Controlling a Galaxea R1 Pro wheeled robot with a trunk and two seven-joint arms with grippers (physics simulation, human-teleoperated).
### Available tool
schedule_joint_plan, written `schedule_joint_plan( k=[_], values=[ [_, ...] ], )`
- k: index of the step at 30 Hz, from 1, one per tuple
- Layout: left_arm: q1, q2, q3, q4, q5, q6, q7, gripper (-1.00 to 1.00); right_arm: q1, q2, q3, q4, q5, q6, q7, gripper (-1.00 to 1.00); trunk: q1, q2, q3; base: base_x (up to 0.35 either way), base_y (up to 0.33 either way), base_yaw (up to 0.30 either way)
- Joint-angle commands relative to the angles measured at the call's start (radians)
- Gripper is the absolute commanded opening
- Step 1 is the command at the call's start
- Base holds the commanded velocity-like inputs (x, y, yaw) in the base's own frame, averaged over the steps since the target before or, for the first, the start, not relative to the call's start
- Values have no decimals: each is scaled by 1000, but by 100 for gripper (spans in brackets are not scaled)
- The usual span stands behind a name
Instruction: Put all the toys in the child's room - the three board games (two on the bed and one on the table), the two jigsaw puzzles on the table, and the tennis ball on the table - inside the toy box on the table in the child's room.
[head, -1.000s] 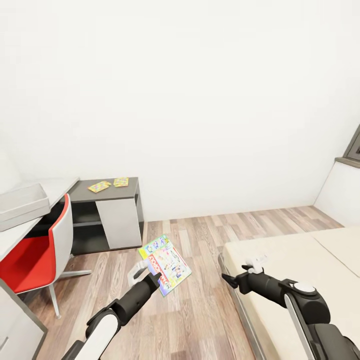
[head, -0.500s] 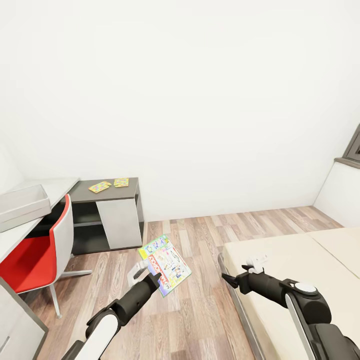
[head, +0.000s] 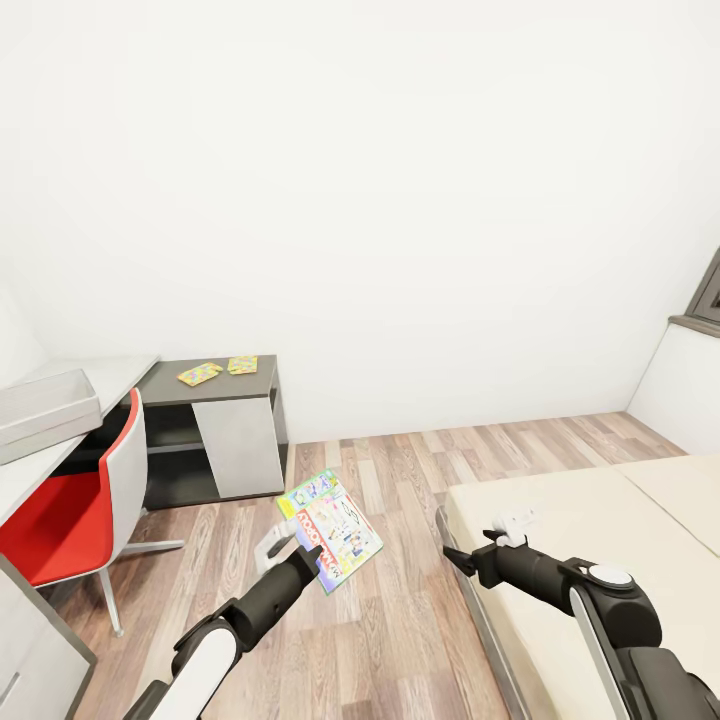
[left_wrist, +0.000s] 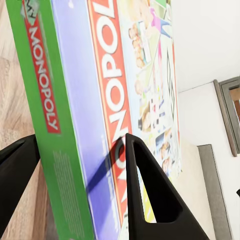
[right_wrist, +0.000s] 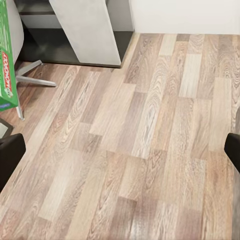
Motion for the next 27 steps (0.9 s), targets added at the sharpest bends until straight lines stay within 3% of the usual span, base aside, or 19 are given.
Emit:
schedule_joint_plan(
  k=[1,27],
  values=[
    [-1,1,-2,-2,9,1,10,-100,-1,0,-1,-1,9,3,9,100,1,-2,-2,0,0,0],
    [2,3,-1,-2,10,-5,9,-100,-6,5,-5,-1,10,7,6,100,1,-2,-2,0,0,0]
  ],
)
